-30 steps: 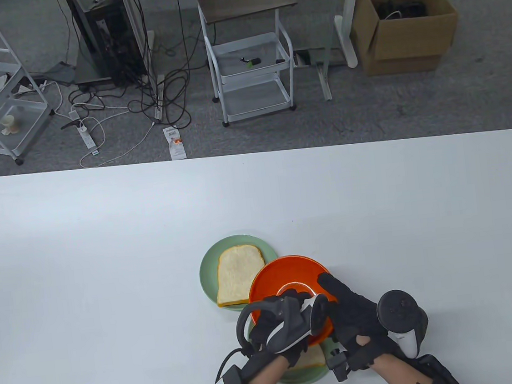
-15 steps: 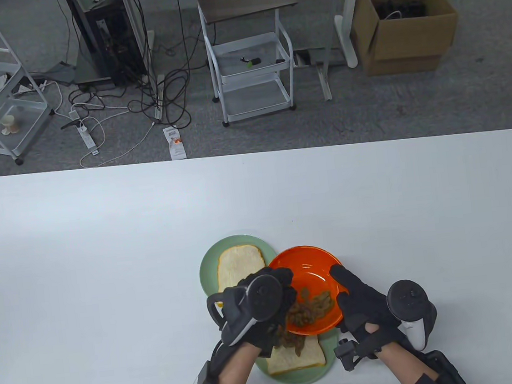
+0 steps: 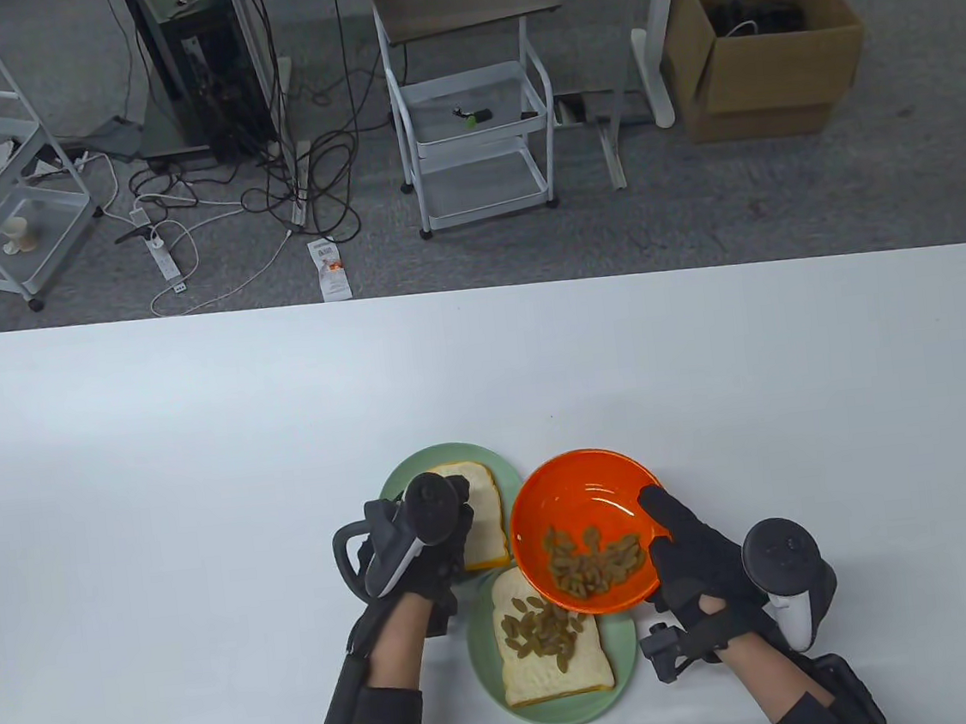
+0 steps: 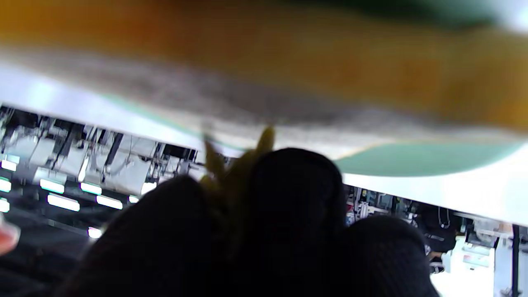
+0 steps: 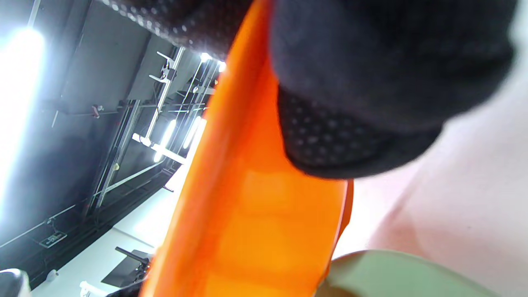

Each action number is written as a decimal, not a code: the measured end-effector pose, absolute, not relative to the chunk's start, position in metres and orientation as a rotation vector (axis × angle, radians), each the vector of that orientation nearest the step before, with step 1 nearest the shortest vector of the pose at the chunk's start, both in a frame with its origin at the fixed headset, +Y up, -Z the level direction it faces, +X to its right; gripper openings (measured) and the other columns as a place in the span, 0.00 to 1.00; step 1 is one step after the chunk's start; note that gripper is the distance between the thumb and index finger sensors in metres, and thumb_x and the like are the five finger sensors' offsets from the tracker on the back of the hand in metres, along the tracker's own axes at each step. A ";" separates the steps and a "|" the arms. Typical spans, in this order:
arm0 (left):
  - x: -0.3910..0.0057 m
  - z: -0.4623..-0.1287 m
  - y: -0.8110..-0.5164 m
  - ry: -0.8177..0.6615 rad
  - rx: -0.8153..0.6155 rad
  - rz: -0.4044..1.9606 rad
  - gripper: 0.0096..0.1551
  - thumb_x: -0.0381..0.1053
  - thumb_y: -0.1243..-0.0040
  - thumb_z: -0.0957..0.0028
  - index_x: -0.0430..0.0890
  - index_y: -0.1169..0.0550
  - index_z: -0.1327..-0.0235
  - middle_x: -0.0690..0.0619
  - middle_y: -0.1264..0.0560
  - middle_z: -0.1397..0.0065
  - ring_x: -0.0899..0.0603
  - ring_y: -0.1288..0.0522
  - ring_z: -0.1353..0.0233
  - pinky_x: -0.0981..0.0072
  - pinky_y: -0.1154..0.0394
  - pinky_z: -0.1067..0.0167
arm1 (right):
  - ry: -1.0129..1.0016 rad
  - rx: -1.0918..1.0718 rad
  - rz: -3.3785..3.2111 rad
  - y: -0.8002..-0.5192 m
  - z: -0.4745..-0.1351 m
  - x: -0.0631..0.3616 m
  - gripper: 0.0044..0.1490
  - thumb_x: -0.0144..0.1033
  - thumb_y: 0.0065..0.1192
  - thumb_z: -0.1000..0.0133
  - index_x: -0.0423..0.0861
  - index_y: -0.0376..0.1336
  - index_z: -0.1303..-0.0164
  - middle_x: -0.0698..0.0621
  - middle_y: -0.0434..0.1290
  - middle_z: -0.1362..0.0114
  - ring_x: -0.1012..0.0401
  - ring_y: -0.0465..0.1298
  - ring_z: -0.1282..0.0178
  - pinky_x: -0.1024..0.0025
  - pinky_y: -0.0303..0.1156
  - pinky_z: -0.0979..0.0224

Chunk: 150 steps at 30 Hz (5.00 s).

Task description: Sprinkle raisins onto toast

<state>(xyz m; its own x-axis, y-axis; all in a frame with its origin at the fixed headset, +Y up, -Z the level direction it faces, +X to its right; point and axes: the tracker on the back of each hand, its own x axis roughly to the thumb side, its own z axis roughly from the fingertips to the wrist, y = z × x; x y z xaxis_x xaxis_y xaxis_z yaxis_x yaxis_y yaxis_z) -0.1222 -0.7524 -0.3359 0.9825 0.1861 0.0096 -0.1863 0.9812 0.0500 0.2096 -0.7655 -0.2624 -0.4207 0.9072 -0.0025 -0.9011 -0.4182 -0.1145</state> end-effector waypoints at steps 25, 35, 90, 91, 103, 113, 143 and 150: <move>0.024 -0.255 -0.708 -0.237 -0.107 -0.309 0.54 0.87 0.49 0.58 0.62 0.30 0.18 0.50 0.26 0.20 0.48 0.13 0.42 0.59 0.17 0.43 | -0.182 -0.010 2.001 -0.763 -0.251 0.194 0.34 0.22 0.66 0.48 0.40 0.66 0.28 0.26 0.69 0.30 0.46 0.86 0.78 0.71 0.87 0.79; 0.029 -0.261 -0.719 -0.206 -0.048 -0.230 0.37 0.64 0.21 0.56 0.59 0.21 0.32 0.54 0.16 0.37 0.51 0.10 0.55 0.67 0.12 0.53 | -0.193 0.008 1.962 -0.762 -0.244 0.187 0.33 0.22 0.66 0.49 0.41 0.67 0.30 0.26 0.70 0.31 0.46 0.86 0.81 0.72 0.87 0.82; -0.090 -0.315 -0.713 -0.039 -0.038 0.174 0.48 0.80 0.39 0.54 0.62 0.31 0.20 0.52 0.36 0.13 0.37 0.34 0.17 0.37 0.35 0.23 | -0.210 -0.129 2.023 -0.768 -0.267 0.219 0.34 0.23 0.67 0.48 0.40 0.66 0.27 0.26 0.69 0.30 0.48 0.87 0.77 0.72 0.87 0.78; -0.075 -0.307 -0.708 -0.086 -0.006 0.145 0.49 0.80 0.38 0.55 0.61 0.30 0.20 0.52 0.34 0.14 0.38 0.31 0.19 0.39 0.32 0.24 | -0.200 -0.121 2.022 -0.768 -0.267 0.217 0.34 0.23 0.67 0.48 0.40 0.66 0.27 0.26 0.69 0.30 0.47 0.87 0.77 0.72 0.87 0.78; 0.021 -0.267 -0.718 -0.198 -0.126 -0.217 0.53 0.84 0.42 0.57 0.58 0.28 0.20 0.48 0.24 0.23 0.50 0.13 0.42 0.59 0.17 0.43 | -0.207 0.004 1.991 -0.760 -0.246 0.189 0.34 0.22 0.66 0.48 0.41 0.66 0.27 0.26 0.69 0.29 0.46 0.87 0.78 0.72 0.88 0.78; 0.023 -0.270 -0.719 -0.237 -0.039 -0.082 0.31 0.66 0.21 0.58 0.61 0.17 0.40 0.55 0.14 0.45 0.54 0.09 0.61 0.69 0.10 0.58 | -0.187 -0.001 1.937 -0.759 -0.240 0.186 0.33 0.22 0.67 0.49 0.41 0.67 0.29 0.27 0.69 0.30 0.46 0.87 0.79 0.72 0.88 0.80; -0.097 -0.316 -0.696 -0.012 0.133 0.428 0.24 0.62 0.18 0.62 0.62 0.13 0.52 0.57 0.12 0.51 0.55 0.09 0.66 0.71 0.09 0.61 | -0.161 -0.106 1.953 -0.768 -0.257 0.208 0.34 0.24 0.67 0.48 0.41 0.65 0.27 0.27 0.69 0.29 0.48 0.88 0.76 0.73 0.88 0.77; -0.121 -0.338 -0.741 0.074 0.114 0.322 0.24 0.60 0.20 0.57 0.64 0.16 0.46 0.58 0.14 0.45 0.54 0.08 0.57 0.69 0.10 0.52 | -0.207 -0.149 1.969 -0.768 -0.264 0.221 0.35 0.24 0.67 0.48 0.41 0.65 0.27 0.26 0.69 0.29 0.48 0.87 0.77 0.73 0.88 0.77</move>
<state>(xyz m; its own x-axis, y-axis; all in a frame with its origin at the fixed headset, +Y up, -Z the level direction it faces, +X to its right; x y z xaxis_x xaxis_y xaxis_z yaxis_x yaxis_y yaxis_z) -0.1208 -0.7414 -0.3381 0.9461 0.3194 -0.0544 -0.3110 0.9423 0.1238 0.2206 -0.7679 -0.2639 -0.3950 0.9186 -0.0095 -0.8967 -0.3877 -0.2137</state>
